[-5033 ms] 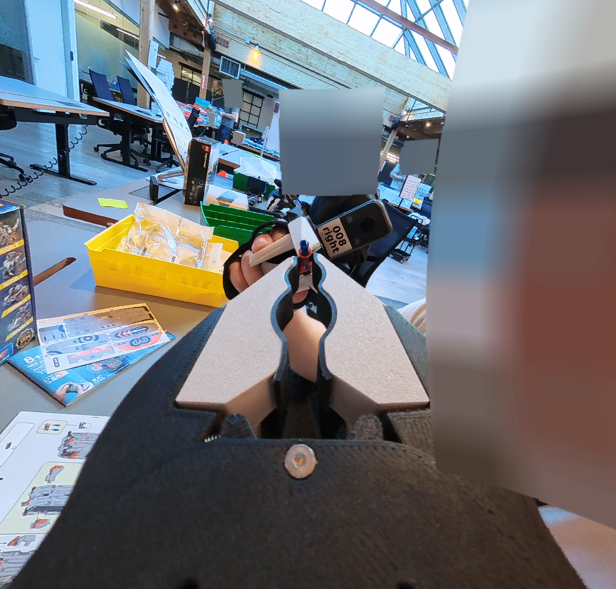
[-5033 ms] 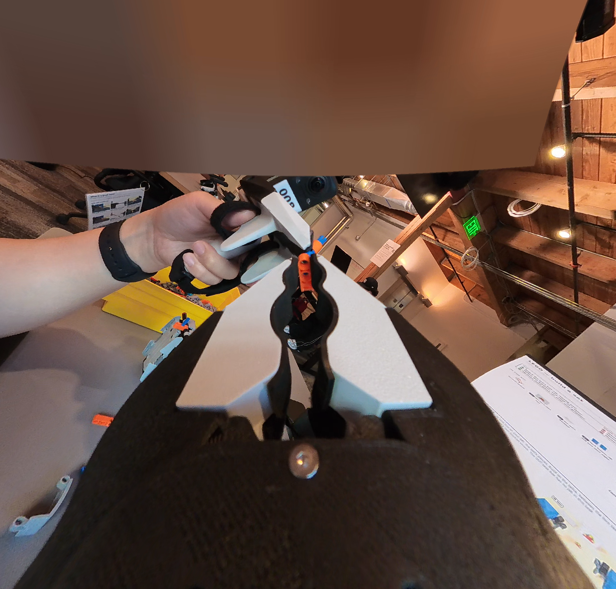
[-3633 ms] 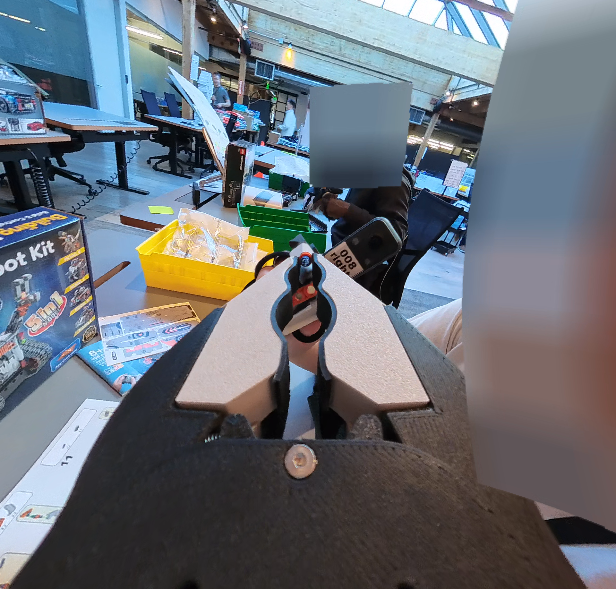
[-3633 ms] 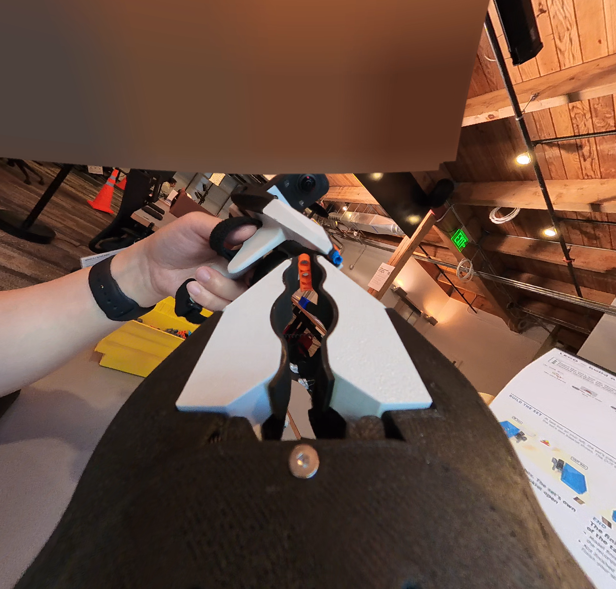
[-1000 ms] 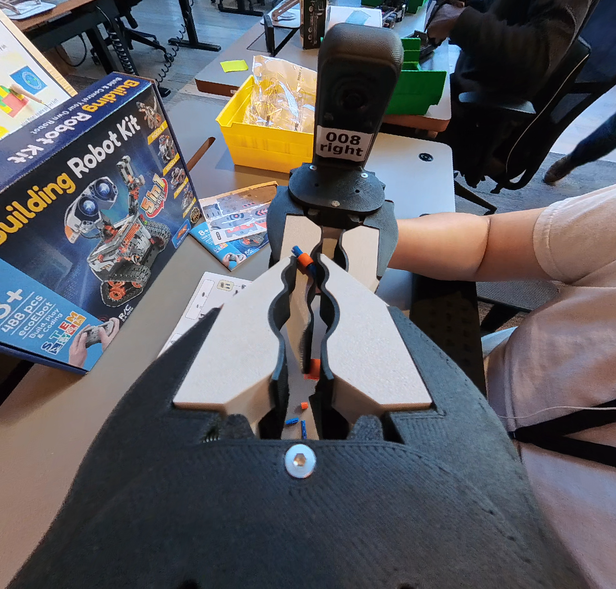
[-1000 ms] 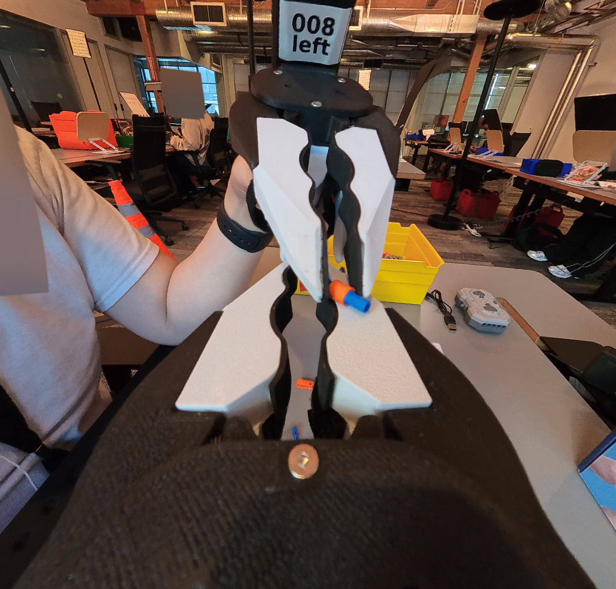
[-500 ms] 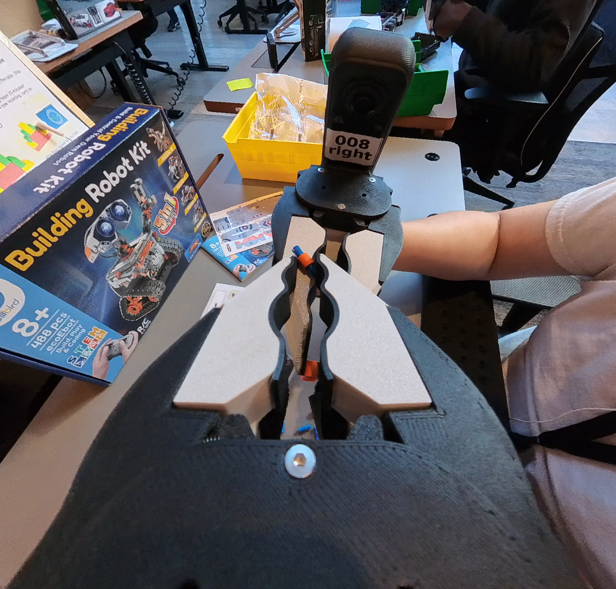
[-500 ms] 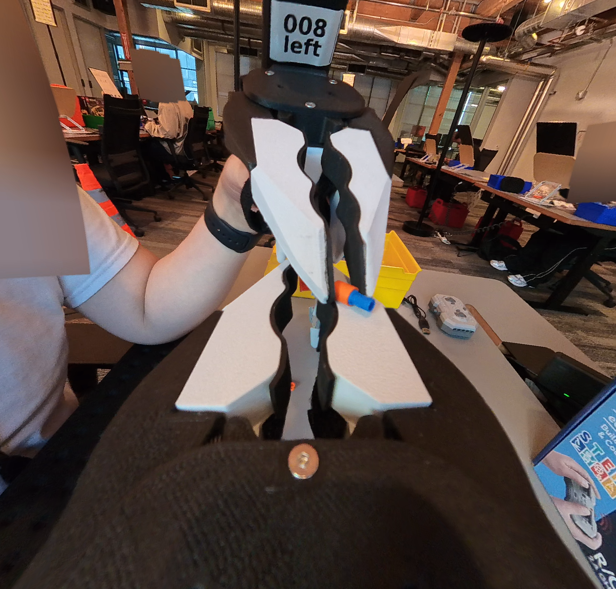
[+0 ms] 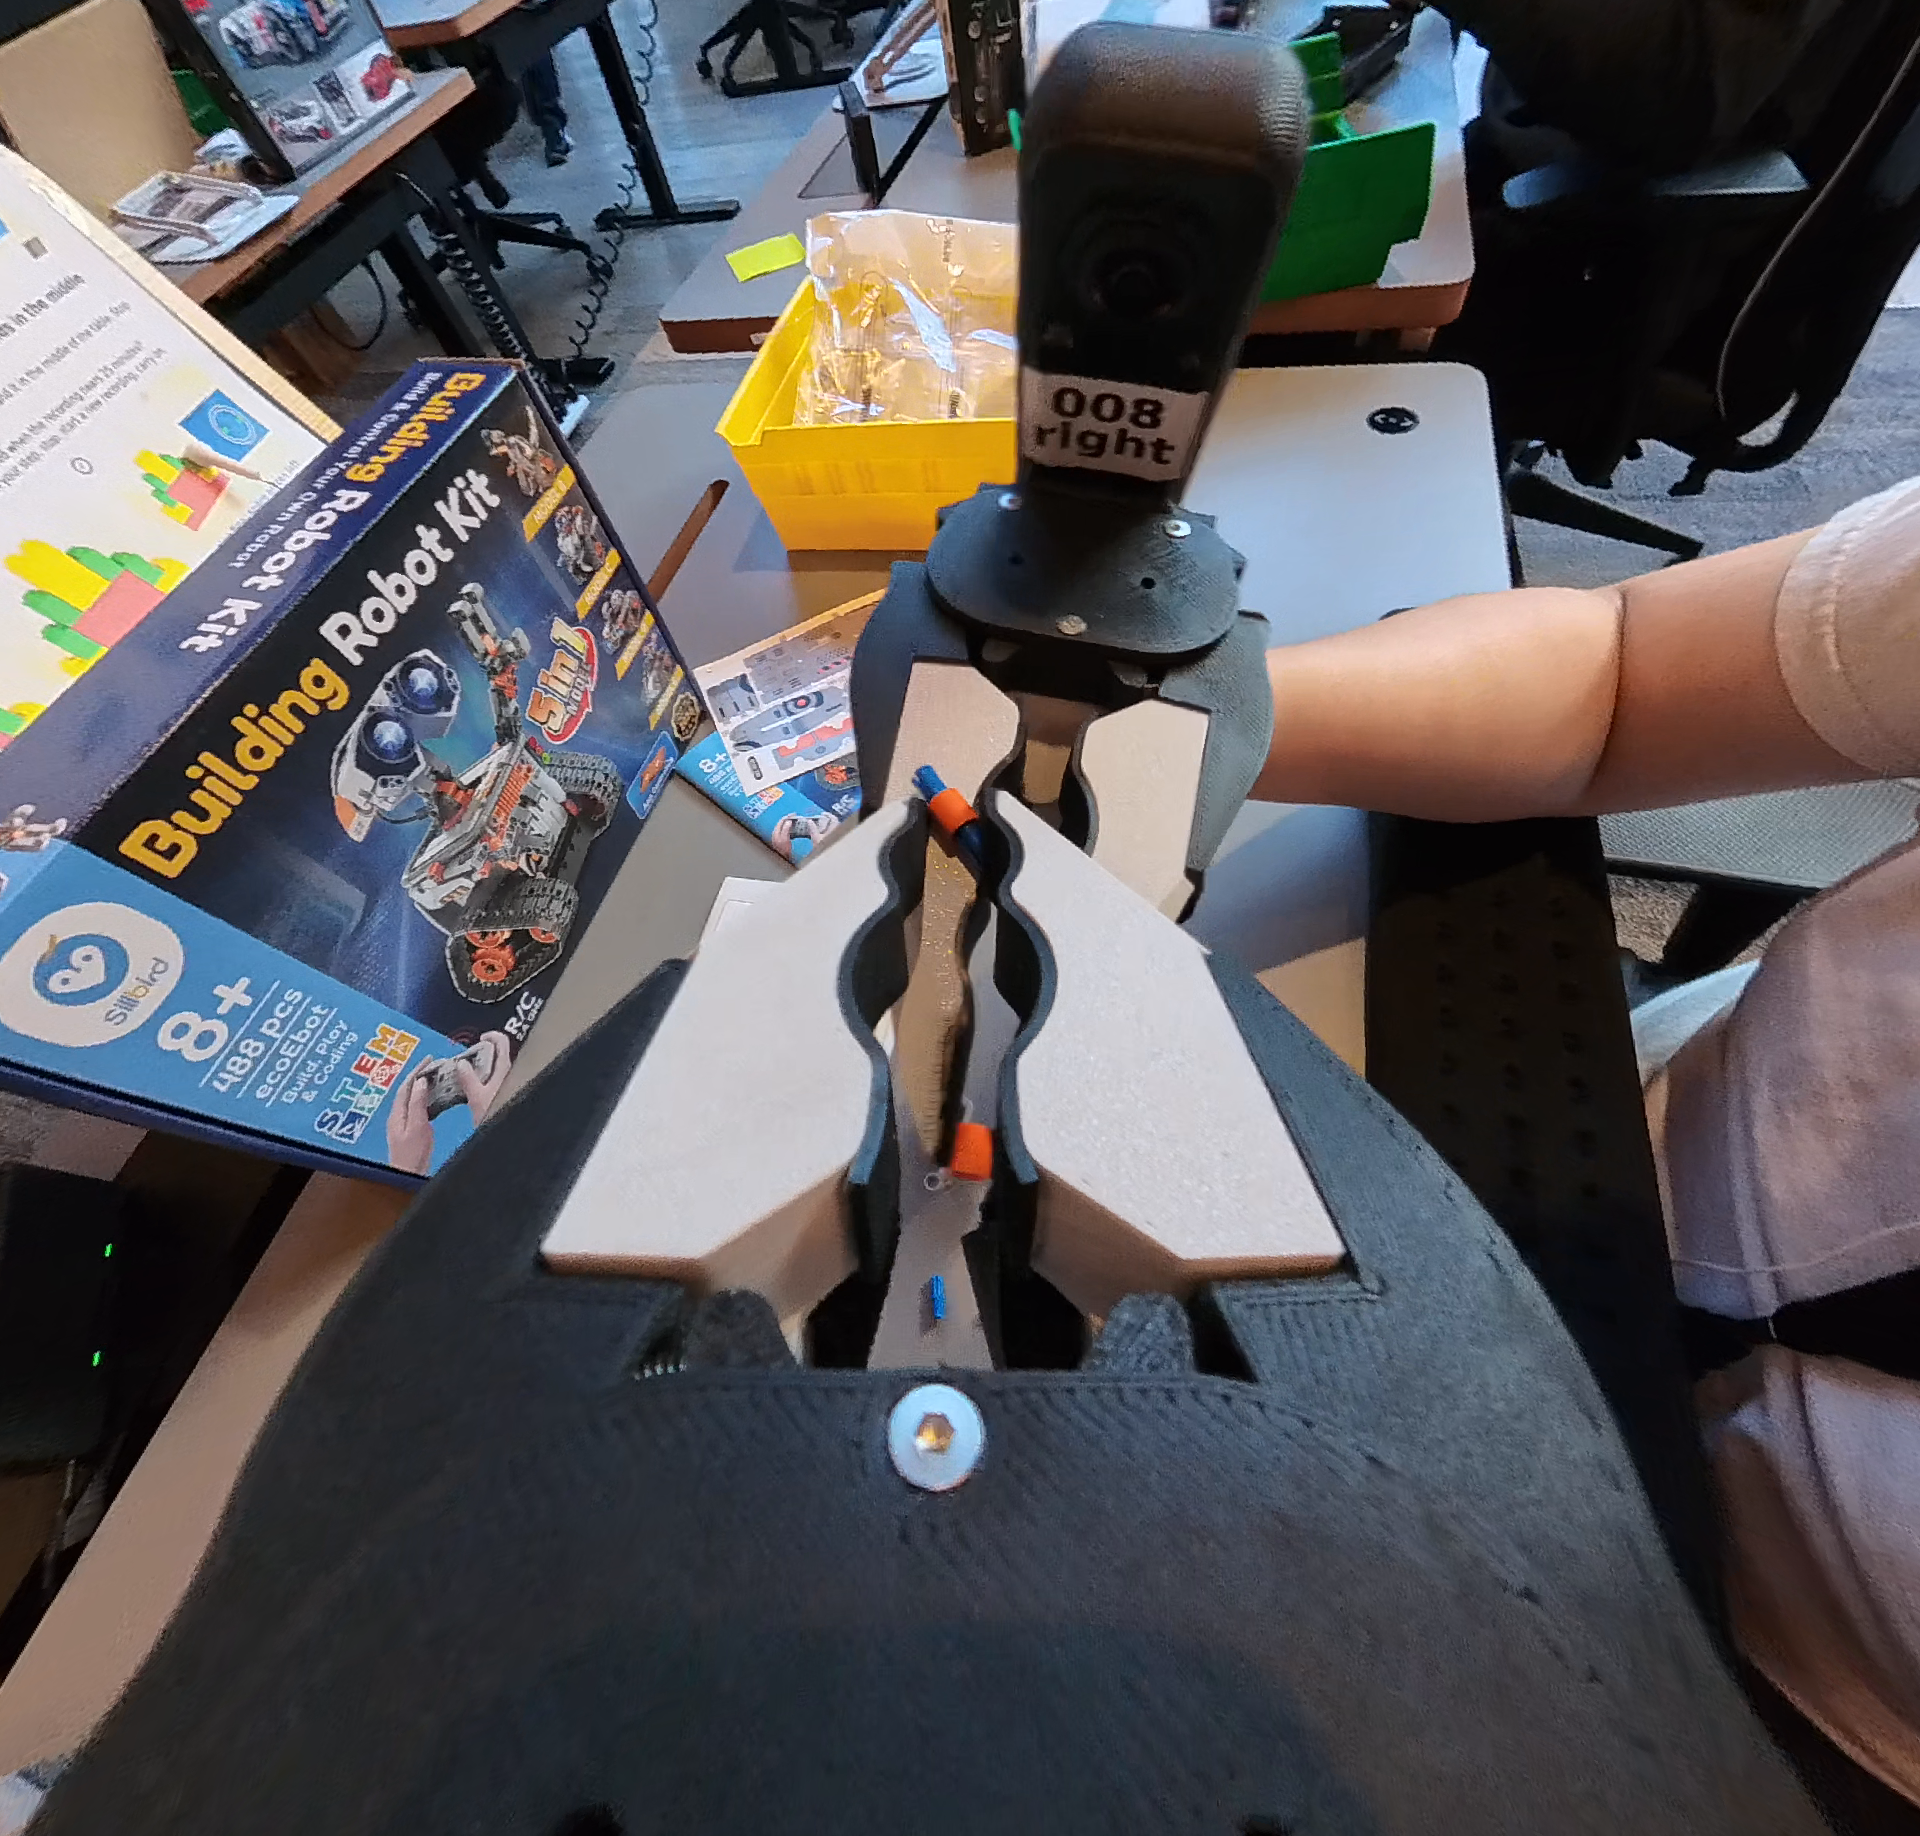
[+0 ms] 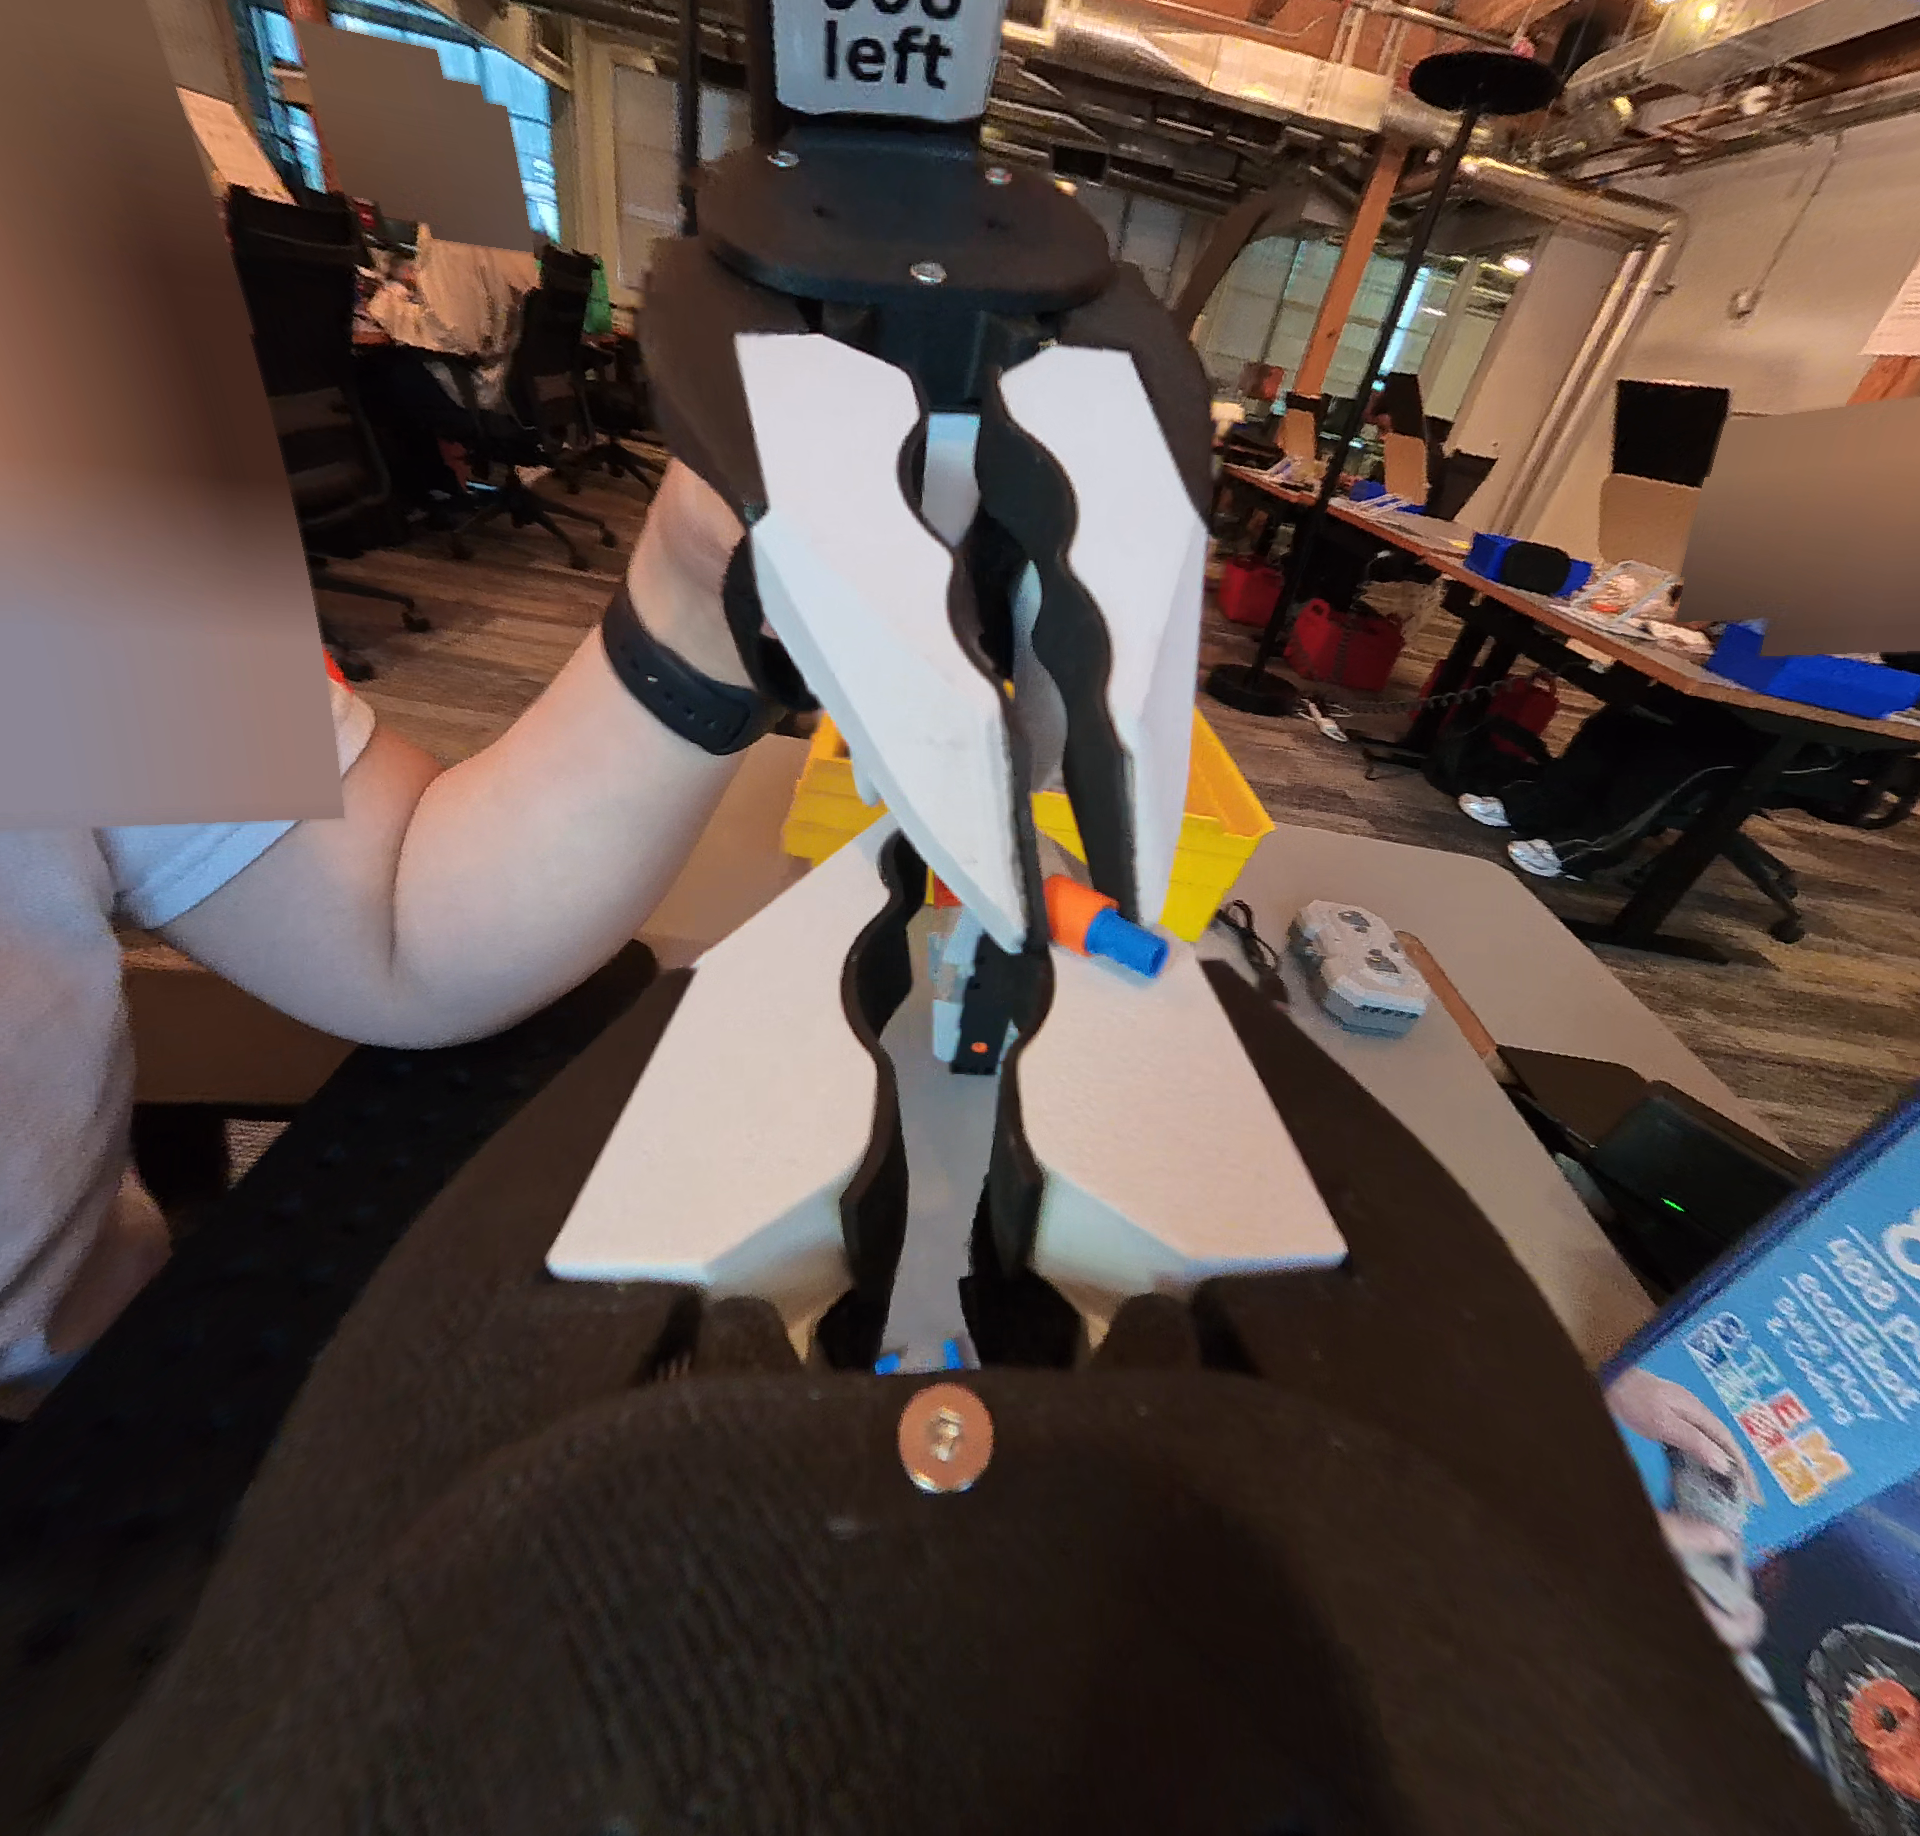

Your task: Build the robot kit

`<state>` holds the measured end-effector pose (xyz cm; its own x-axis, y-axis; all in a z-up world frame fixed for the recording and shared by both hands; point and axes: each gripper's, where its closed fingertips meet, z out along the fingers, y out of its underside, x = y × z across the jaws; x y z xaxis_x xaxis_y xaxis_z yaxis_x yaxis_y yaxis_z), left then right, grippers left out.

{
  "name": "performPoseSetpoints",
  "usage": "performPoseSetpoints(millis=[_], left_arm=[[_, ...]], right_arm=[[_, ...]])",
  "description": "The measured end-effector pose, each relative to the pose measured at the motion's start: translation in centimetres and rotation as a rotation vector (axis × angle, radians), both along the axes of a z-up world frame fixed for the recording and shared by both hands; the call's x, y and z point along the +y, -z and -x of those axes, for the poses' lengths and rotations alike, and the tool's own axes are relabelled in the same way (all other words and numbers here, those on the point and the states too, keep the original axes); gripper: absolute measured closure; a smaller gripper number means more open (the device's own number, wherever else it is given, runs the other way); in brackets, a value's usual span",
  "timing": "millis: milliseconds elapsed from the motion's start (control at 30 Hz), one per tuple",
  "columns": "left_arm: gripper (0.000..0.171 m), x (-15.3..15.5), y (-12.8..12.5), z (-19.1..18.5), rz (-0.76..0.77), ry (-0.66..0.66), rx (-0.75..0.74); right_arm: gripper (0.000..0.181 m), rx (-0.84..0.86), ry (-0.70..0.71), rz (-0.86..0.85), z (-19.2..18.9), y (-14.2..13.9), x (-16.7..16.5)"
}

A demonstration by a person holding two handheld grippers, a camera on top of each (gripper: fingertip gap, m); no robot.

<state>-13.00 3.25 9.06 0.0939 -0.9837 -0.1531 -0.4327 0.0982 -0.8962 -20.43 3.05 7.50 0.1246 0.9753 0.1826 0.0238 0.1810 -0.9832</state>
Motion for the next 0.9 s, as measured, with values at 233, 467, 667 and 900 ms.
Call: performPoseSetpoints(millis=[233,467,667,900], left_arm=[[0.164,-1.1,0.5,0.8,0.072,0.102,0.01],[0.163,-0.6,1.2,1.1,0.095,0.088,0.036],[0.163,-0.5,1.4,1.2,0.098,0.087,0.043],[0.16,-0.5,1.4,1.2,0.098,0.083,0.043]], right_arm=[[0.175,0.036,-0.176,0.08,0.3,0.3,-1.9],[0.176,-0.008,-0.154,0.022,0.7,1.3,-1.8],[0.176,-0.01,-0.147,0.01,1.0,1.6,-1.8],[0.176,0.02,-0.161,0.047,1.0,1.3,-1.8]])
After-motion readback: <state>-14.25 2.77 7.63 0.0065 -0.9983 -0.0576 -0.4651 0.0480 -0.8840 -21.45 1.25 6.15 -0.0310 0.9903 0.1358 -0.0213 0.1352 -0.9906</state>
